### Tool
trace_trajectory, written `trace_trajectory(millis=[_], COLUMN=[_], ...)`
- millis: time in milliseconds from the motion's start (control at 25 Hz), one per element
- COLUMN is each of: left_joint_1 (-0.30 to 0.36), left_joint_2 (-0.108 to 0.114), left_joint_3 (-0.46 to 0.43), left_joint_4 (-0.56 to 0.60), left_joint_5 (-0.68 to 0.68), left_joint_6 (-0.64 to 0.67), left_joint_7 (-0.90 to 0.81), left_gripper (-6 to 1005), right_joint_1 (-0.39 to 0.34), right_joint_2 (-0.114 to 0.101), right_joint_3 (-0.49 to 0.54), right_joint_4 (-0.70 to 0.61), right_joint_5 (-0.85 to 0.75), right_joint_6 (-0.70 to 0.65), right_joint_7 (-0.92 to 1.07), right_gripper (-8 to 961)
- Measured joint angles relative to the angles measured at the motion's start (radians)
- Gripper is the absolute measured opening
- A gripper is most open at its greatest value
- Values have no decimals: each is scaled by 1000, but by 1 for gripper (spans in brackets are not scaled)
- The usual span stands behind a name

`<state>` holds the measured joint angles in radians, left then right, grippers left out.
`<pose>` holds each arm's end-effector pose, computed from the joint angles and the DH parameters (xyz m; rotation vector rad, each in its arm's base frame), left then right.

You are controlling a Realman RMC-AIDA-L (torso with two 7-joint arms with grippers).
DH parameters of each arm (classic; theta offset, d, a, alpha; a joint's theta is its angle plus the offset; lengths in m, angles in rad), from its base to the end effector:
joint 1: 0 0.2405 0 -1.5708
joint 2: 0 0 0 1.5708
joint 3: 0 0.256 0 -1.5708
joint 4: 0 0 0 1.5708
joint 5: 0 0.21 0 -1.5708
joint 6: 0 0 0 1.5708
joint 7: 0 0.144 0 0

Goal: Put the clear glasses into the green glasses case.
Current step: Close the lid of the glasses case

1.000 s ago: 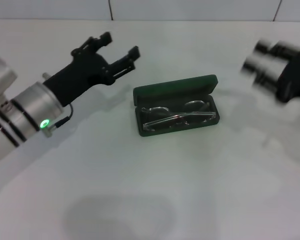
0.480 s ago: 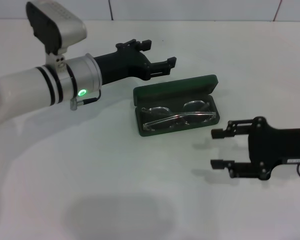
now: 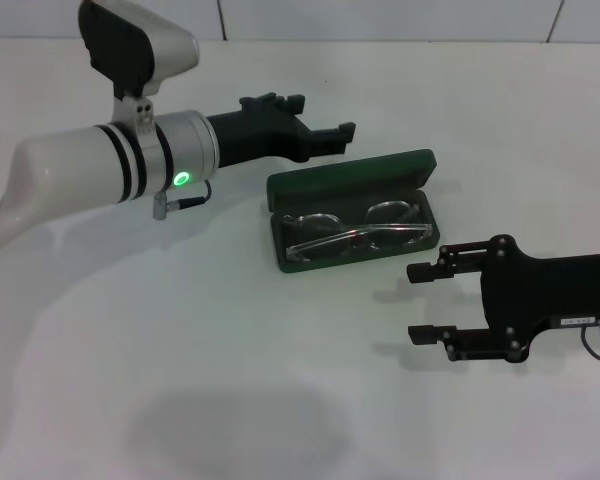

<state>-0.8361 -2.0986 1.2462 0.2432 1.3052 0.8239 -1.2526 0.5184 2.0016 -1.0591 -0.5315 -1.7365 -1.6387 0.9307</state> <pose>-0.2005 0.4133 -0.0912 -2.4774 -0.7309 -0.5704 0.2479 0.3027 -0.0197 -2.9317 -0.0491 0.7591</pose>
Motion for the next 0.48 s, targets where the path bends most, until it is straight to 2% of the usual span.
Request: trace_trajectory(millis=[240,480], left_joint_1=[-2,21], left_joint_2=[-5,-9], left_joint_3=[30,79], left_joint_4=[7,11], left_joint_5=[-14,-15], left_joint_6=[-54,-16], left_joint_7=[-2,22], left_gripper=[888,888], right_joint_1=[14,6], right_joint_2=[8,8], right_joint_3=[-2,-2], right_joint_4=[4,9], right_joint_5=[-13,-14], right_joint_6=[7,13], right_joint_7=[-1,-1], right_gripper=[580,580])
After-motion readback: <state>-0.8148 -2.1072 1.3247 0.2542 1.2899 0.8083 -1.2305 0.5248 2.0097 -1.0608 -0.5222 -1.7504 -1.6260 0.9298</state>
